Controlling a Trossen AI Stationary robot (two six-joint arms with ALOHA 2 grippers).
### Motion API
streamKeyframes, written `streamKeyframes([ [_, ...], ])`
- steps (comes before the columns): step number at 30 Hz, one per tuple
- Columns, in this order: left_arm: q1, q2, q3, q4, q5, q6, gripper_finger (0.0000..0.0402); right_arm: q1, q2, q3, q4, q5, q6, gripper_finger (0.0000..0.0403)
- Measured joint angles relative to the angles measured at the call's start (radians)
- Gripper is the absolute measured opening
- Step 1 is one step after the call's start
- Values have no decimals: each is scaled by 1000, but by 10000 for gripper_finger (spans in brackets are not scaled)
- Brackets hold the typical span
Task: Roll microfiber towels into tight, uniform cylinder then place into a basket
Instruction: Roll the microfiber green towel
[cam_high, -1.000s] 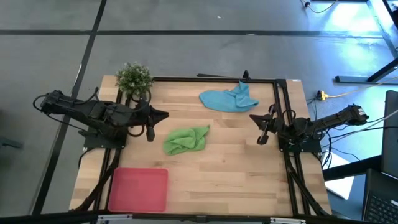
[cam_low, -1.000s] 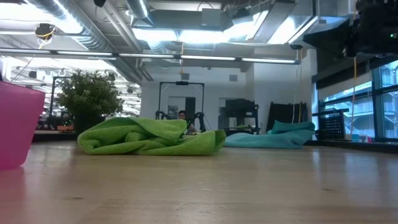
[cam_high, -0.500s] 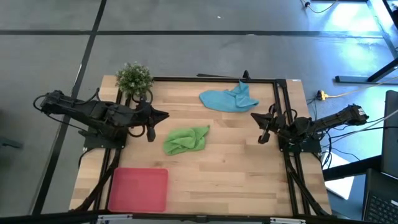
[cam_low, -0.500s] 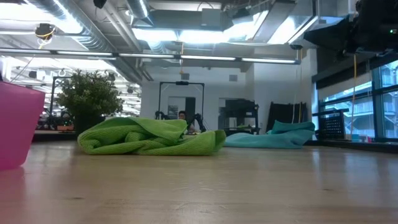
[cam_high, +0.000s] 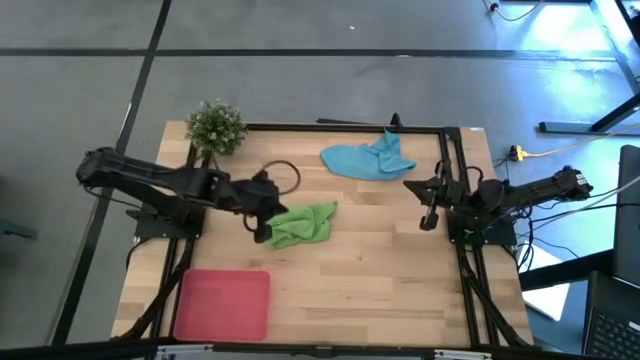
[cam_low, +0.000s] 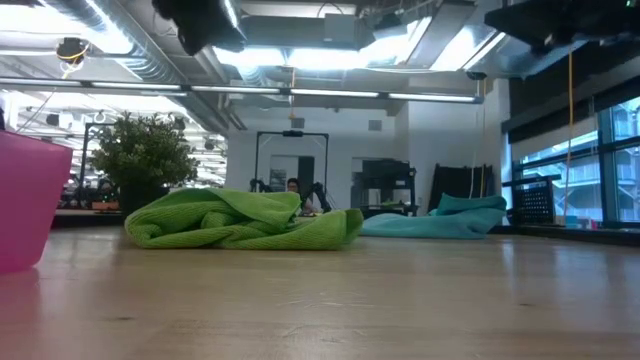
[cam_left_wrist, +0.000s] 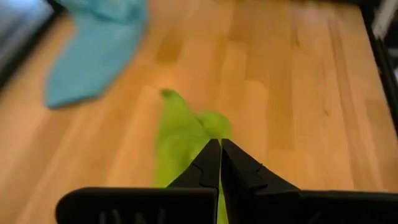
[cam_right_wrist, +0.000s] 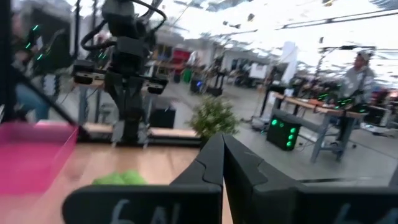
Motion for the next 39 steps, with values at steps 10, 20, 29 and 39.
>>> streamKeyframes([
  [10,-8,117,0,-1,20,-32,32,-1,0,179,-329,-16,0,6],
  [20,-8,195,-1,0,-30,-18,98,-1,0,188,-331,-73,0,6],
  [29,-47,297,-3,38,-15,54,94,-1,0,188,-350,-73,0,6],
  [39,-59,388,-3,131,-15,48,94,-1,0,188,-397,-74,0,6],
])
